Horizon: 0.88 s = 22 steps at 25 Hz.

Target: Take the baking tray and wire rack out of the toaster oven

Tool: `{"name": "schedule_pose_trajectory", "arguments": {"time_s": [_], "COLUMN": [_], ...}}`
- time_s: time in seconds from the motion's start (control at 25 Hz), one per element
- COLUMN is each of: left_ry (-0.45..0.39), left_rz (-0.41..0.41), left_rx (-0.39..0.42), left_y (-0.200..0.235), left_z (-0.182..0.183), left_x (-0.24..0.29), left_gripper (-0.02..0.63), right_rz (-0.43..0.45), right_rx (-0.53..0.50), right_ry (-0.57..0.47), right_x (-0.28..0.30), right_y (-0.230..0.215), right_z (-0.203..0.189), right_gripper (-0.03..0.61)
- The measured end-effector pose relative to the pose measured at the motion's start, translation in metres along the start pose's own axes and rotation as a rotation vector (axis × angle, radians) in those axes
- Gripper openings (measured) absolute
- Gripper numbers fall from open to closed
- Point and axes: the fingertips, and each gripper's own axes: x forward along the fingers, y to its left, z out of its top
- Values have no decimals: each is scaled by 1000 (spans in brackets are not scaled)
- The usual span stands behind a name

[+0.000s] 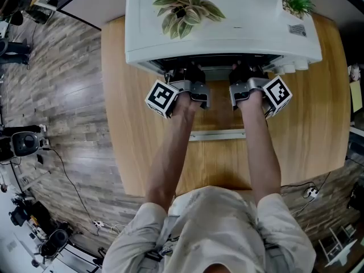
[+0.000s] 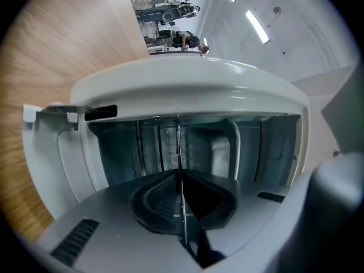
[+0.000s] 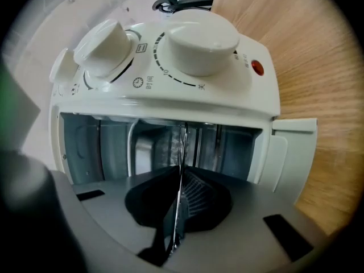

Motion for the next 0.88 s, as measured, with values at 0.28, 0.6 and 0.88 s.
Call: {"name": "schedule_pose_trajectory", "arguments": {"time_s": [0.28,0.6,0.88], "left_ry": [5,15,25], "left_rz": [41,19,50], "left_rx": [-4,-25,-6], "left_y": [6,2,5], "left_z": [0,-5,-10], "left_x": [-4,-14,-35], "left_gripper": [23,23,21], "right_rz": [4,-2,-14], "right_rx": [2,-27,-43], "right_ry": [-8,6,22], "right_x": [-2,-15,-34], "right_y": [-1,-2,-3], "right_z": [0,-4,-10], "right_gripper": [37,37,38]}}
